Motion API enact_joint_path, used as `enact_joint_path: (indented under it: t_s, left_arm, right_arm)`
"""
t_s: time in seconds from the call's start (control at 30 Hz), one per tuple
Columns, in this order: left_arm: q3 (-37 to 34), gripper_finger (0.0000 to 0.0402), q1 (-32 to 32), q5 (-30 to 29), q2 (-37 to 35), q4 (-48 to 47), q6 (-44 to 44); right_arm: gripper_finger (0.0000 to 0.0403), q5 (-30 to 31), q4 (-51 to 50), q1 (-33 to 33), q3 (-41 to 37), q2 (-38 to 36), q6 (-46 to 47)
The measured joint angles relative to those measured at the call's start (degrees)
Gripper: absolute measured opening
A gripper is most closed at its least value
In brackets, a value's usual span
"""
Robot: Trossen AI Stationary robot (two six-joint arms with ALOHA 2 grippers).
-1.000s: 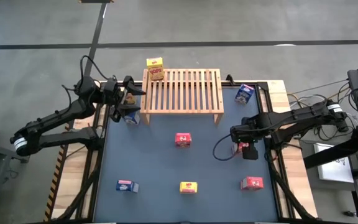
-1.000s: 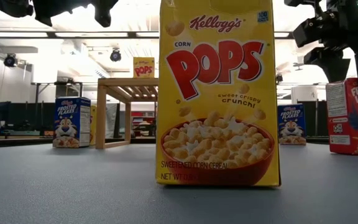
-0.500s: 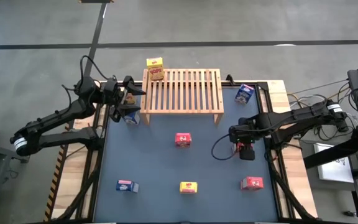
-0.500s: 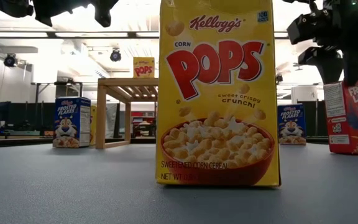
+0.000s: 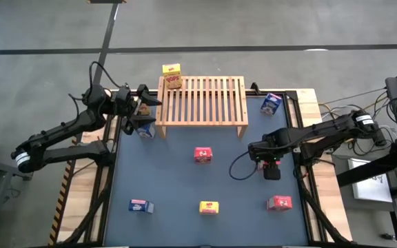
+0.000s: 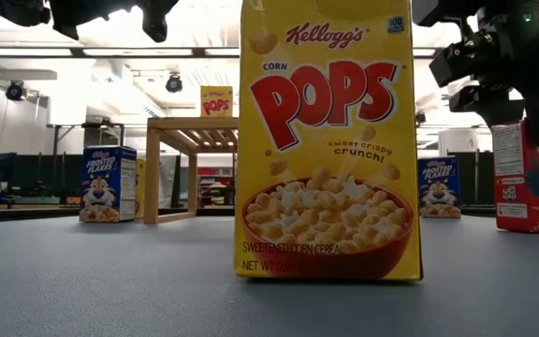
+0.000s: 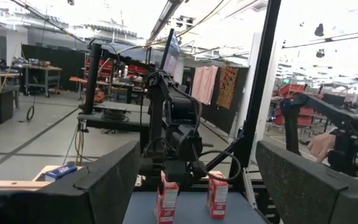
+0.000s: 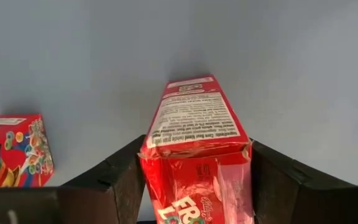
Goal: Stack cereal on shelf
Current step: Put the top right red cereal box on the shelf
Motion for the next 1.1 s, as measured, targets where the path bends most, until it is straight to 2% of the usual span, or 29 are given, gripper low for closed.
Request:
enact_joint_path:
  t_s: [0.17, 0.53, 0.77, 0.93, 1.1]
  left_arm:
    - [-0.02, 0.0304, -0.02, 0.0, 0.04, -0.17, -1.21]
    - [-0.04, 0.0304, -0.02, 0.0, 0.07, -0.92, -2.11]
    - [-0.04, 0.0304, -0.01, 0.0, 0.07, -1.07, -2.0]
    - [-0.09, 0.0304, -0.02, 0.0, 0.07, -1.07, -1.99]
    - [-0.09, 0.0304, -0.02, 0.0, 0.07, -1.09, -1.99]
  right_arm:
    - [0.0204, -0.08, -0.03, 0.0, 0.0, -0.67, -0.34]
    - [0.0138, -0.05, -1.26, 0.0, 0.56, -6.2, -0.4]
    - [0.013, 1.58, -8.29, 0.0, 12.15, -6.68, -0.5]
    - [0.0133, 8.46, -8.91, 0.0, 24.35, -5.81, -4.35]
    - [0.0133, 23.1, -8.35, -0.02, 36.59, -4.19, -7.7]
